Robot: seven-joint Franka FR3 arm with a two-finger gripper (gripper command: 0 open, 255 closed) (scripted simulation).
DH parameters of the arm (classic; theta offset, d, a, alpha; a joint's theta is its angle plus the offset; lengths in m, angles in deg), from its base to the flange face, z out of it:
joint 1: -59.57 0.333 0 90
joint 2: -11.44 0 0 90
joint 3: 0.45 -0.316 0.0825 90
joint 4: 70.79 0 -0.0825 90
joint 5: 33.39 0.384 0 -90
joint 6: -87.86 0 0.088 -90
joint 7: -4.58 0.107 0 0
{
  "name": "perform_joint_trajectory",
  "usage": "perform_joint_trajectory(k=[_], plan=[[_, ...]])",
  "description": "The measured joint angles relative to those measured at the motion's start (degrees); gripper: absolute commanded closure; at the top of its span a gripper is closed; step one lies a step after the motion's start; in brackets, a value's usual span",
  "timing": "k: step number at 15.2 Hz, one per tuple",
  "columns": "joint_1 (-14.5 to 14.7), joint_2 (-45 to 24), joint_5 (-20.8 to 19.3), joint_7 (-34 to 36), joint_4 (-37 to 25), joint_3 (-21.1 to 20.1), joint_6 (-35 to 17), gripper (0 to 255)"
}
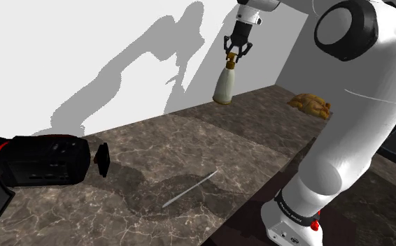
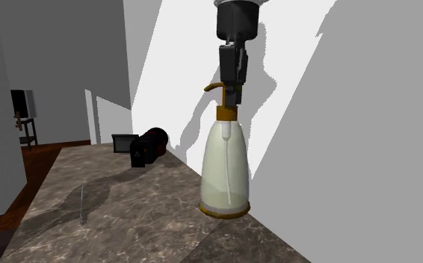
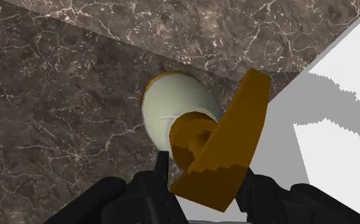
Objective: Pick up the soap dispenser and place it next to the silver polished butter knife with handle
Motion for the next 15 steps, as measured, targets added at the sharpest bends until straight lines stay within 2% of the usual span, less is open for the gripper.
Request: perform_joint_trajectory(k=[9,15], plan=[[2.6,20.0,-4.3,4.9,17.3,-1.9,1.9,255],[3.1,31.6,-5.8,7.7,23.6,-3.9,7.0,255]])
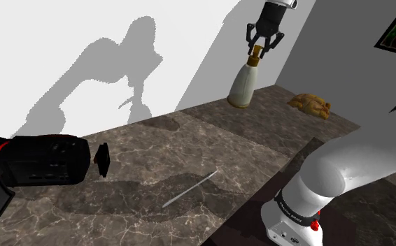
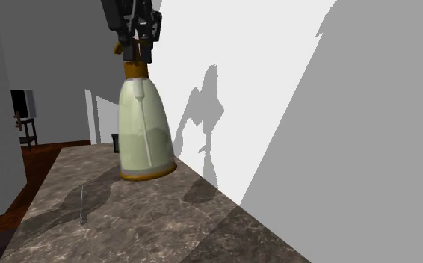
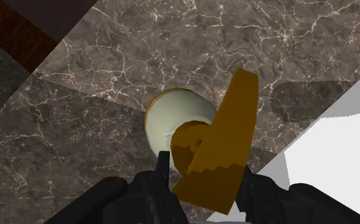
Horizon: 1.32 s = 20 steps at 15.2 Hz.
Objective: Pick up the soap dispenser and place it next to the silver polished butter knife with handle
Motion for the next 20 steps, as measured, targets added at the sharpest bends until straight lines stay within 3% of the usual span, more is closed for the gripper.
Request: perform_joint_trajectory(k=[7,20], plan=[[0.3,12.0,-0.1,3.7,4.8,-3.1,7.0,255],[0.6,28.2,3.4,10.8,2.6,-9.2,25.4,255]])
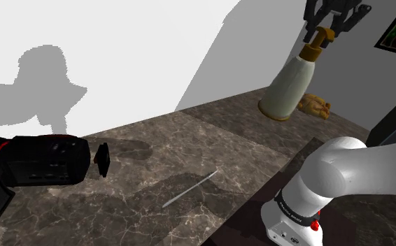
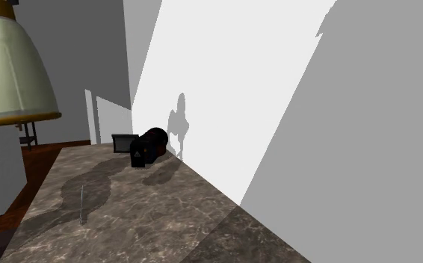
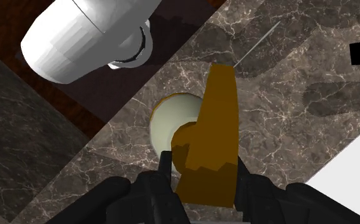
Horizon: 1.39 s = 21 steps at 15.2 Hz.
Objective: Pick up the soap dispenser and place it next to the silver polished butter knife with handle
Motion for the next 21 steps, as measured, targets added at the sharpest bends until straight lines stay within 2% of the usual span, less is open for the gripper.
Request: perform_joint_trajectory(k=[2,4,21], plan=[[0.0,1.1,0.8,1.1,-2.0,-0.9,3.0,255],[0.0,2.4,1.1,1.5,-1.1,-1.1,3.5,255],[-0.1,12.4,1.2,0.9,18.1,-1.5,-5.7,255]])
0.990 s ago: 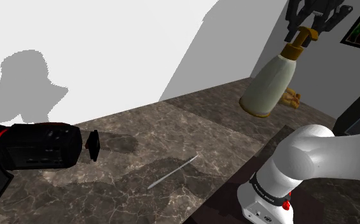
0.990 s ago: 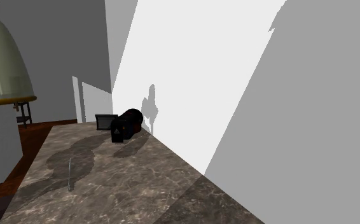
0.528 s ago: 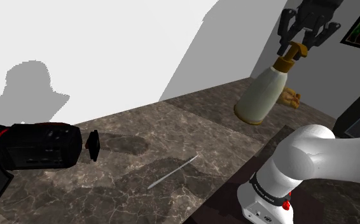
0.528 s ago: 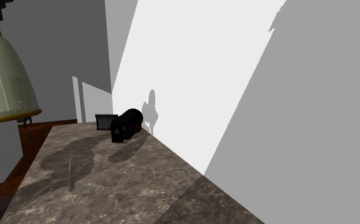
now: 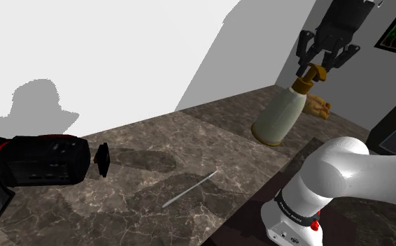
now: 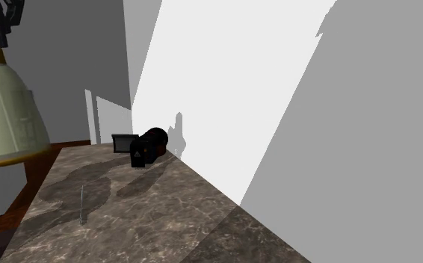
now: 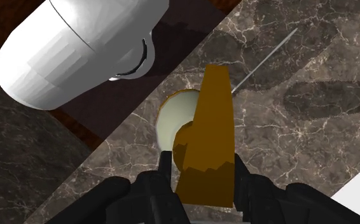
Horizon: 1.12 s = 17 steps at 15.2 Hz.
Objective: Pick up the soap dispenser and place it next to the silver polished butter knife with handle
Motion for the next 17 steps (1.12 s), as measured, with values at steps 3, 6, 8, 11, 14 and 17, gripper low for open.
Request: perform_joint_trajectory(k=[3,6,8,11,14,17], plan=[[0.0,1.7,-0.1,-0.2,3.5,0.0,-1.8,255],[0.0,3.4,0.1,-0.2,6.5,-0.1,-3.1,255],[0.0,4.2,0.0,-0.4,8.5,-0.1,-4.2,255],[0.0,5.7,0.1,-0.4,11.6,-0.3,-5.9,255],[0.0,7.0,0.1,-0.6,14.5,-0.2,-7.5,255],[0.0,8.3,0.2,-0.6,17.2,-0.4,-8.9,255]])
